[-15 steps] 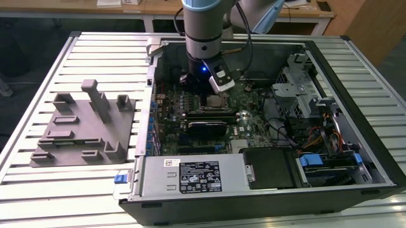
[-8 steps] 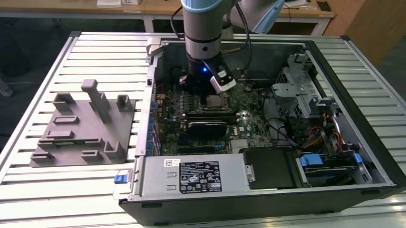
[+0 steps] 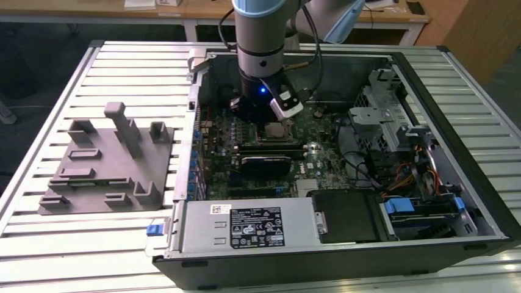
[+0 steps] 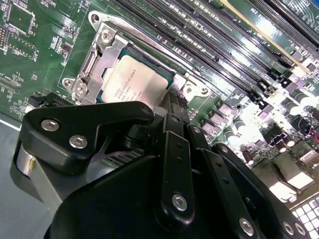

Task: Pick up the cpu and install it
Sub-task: 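Close the cpu cover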

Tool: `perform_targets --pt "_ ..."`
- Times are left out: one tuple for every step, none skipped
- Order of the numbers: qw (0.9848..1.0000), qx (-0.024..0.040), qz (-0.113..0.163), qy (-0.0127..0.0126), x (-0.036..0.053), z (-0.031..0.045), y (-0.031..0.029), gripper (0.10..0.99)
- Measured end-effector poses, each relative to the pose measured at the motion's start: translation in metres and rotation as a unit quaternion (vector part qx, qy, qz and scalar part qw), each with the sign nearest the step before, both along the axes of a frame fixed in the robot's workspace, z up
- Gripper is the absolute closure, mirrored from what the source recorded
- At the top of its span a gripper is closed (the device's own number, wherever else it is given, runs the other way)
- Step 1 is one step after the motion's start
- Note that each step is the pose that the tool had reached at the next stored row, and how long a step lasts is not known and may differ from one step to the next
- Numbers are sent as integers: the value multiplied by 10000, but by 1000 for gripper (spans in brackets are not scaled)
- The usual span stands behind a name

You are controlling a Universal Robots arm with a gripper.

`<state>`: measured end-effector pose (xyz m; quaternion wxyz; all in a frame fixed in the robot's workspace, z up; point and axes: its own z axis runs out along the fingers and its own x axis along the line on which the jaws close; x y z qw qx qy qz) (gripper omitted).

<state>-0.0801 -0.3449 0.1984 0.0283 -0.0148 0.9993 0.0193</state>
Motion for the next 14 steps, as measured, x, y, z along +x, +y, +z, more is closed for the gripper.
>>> perform_targets --pt "10000 0 0 0 0 0 0 980" --pt "10000 1 0 0 0 -1 0 980" --pt "10000 1 0 -1 0 -1 0 980" --pt "10000 2 0 -1 0 -1 0 980" --pt "10000 2 0 -1 0 -2 0 980" --pt "10000 1 0 -1 0 -2 0 980" --pt "10000 1 0 -1 0 -2 0 980" --pt "10000 1 0 0 0 -2 0 980" --pt "10000 1 0 -1 0 -3 0 980" --pt "10000 1 0 -1 0 -3 0 980" --pt "10000 1 0 -1 0 -3 0 980" --pt "10000 2 0 -1 0 -2 0 980" --pt "10000 3 0 -2 0 2 1 980" --pt "10000 3 0 -2 1 10 1 980"
